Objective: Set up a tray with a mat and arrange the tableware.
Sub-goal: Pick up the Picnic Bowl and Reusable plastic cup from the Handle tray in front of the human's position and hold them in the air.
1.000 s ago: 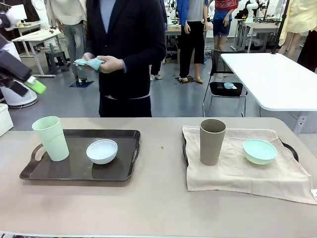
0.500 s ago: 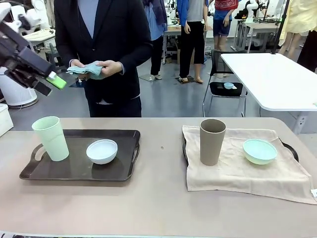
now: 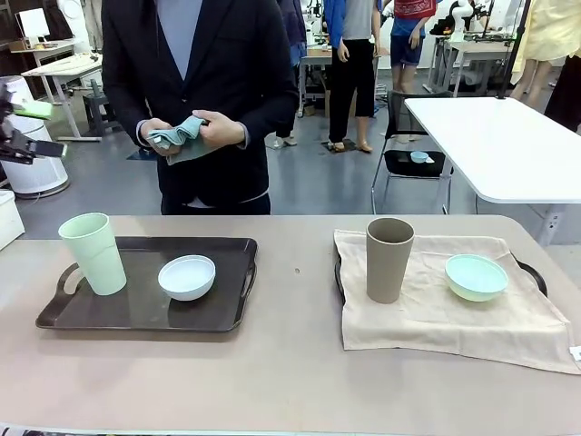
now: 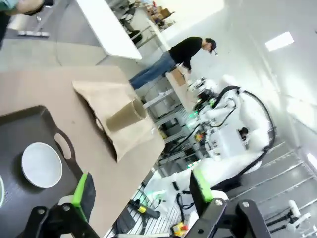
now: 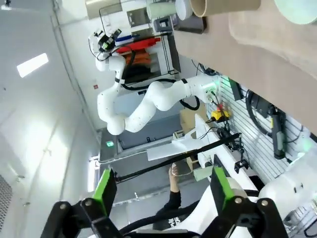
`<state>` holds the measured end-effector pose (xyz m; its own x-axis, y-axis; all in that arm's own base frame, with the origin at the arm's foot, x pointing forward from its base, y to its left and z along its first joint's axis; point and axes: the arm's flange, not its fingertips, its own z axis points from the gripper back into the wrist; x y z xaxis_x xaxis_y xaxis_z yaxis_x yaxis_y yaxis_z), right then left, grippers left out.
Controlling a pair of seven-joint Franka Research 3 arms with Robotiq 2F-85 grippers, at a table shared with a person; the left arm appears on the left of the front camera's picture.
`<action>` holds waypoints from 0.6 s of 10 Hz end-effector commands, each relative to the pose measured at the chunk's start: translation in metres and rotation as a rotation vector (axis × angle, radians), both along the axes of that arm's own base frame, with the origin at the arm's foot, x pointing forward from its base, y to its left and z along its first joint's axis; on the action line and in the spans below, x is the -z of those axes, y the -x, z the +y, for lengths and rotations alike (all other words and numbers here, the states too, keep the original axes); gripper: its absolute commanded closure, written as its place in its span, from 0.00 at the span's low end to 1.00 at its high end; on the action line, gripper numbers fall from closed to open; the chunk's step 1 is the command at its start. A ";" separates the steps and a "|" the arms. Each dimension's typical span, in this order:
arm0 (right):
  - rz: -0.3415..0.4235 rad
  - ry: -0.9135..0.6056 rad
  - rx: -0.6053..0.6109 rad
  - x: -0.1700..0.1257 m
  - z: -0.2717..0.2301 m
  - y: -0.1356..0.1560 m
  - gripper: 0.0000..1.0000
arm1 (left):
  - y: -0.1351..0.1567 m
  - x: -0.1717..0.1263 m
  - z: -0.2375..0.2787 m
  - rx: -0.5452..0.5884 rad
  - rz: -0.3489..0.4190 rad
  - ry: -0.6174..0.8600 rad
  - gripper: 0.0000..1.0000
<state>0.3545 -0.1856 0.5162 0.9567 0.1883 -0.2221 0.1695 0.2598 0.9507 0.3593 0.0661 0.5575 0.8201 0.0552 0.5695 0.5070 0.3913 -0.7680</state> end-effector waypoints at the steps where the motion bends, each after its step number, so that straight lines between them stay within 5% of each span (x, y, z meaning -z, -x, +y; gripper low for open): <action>1: -0.077 0.041 -0.029 -0.029 0.013 0.002 0.00 | -0.002 -0.010 -0.023 0.000 0.014 -0.125 0.00; 6: -0.077 0.041 -0.029 -0.029 0.013 0.002 0.00 | -0.002 -0.010 -0.023 0.000 0.014 -0.125 0.00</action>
<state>0.3522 -0.1707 0.5481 0.9640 0.2096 -0.1635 0.0943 0.3052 0.9476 0.3627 0.0422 0.5641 0.8243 -0.0093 0.5661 0.5008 0.4787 -0.7212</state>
